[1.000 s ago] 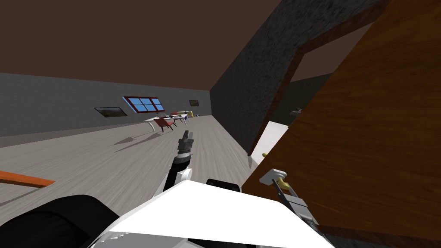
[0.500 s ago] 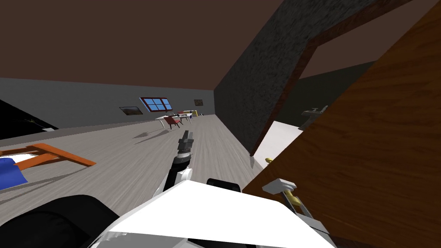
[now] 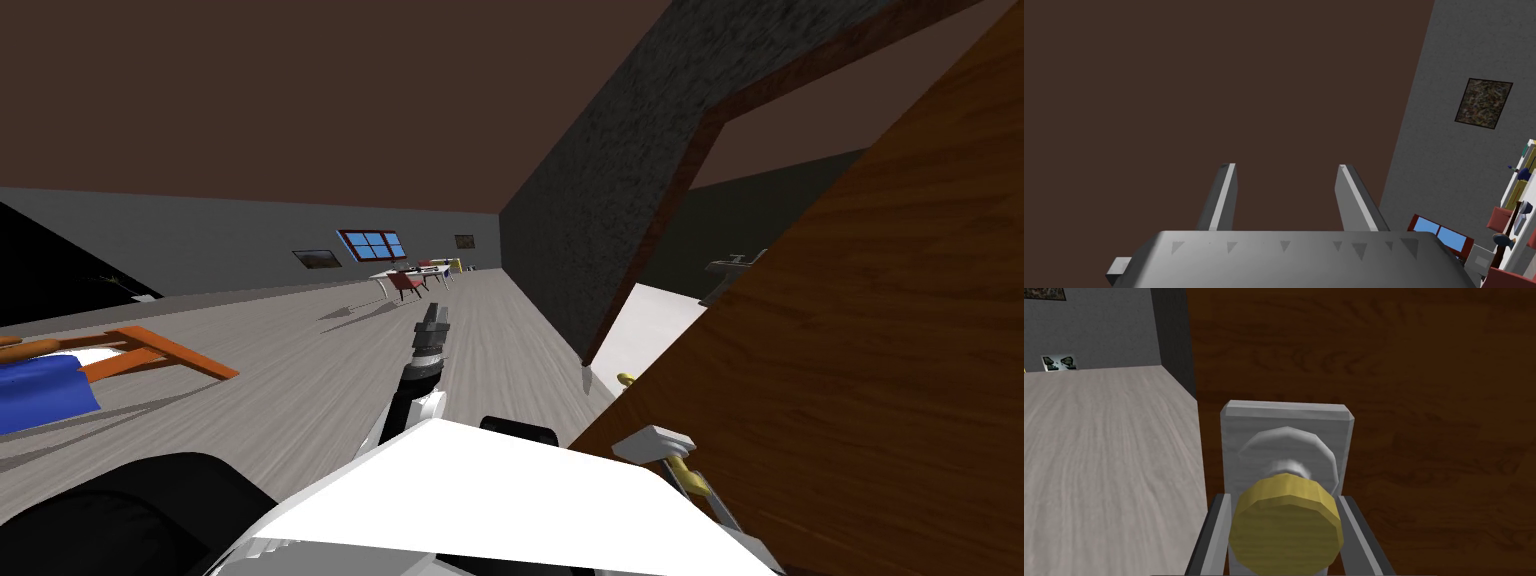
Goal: Pull the door open
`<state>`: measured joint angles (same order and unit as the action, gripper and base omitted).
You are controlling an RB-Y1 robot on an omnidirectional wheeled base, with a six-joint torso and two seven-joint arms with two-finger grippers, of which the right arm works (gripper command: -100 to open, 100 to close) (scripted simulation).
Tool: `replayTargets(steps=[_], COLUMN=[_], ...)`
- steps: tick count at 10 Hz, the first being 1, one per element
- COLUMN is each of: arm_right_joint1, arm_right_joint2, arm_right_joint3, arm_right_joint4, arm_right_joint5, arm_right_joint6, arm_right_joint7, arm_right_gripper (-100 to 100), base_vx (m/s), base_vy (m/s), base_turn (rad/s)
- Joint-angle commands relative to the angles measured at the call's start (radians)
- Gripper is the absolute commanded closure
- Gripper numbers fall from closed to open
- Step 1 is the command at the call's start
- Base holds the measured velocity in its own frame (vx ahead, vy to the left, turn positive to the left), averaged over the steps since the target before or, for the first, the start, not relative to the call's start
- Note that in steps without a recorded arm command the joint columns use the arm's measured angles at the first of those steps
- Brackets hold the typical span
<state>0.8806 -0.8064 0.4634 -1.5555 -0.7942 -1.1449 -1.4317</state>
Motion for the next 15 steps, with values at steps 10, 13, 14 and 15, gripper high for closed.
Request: replayTargets(steps=[10,13,14,15], arm_right_joint1=[-0.031,-0.037,-0.037,-0.037], arm_right_joint2=[0.003,0.004,0.004,0.004], arm_right_joint3=[0.019,0.023,0.023,0.023], arm_right_joint4=[0.036,0.047,0.047,0.047], arm_right_joint5=[0.030,0.037,0.037,0.037], arm_right_joint6=[-0.052,-0.065,-0.065,-0.065], arm_right_joint7=[-0.029,-0.036,-0.036,-0.036], arm_right_gripper=[100,100,100,100], base_vx=[0.121,0.071,0.030,0.008], base_vy=[0.043,0.027,0.013,-0.012], base_turn=[0.008,-0.002,0.000,-0.006])
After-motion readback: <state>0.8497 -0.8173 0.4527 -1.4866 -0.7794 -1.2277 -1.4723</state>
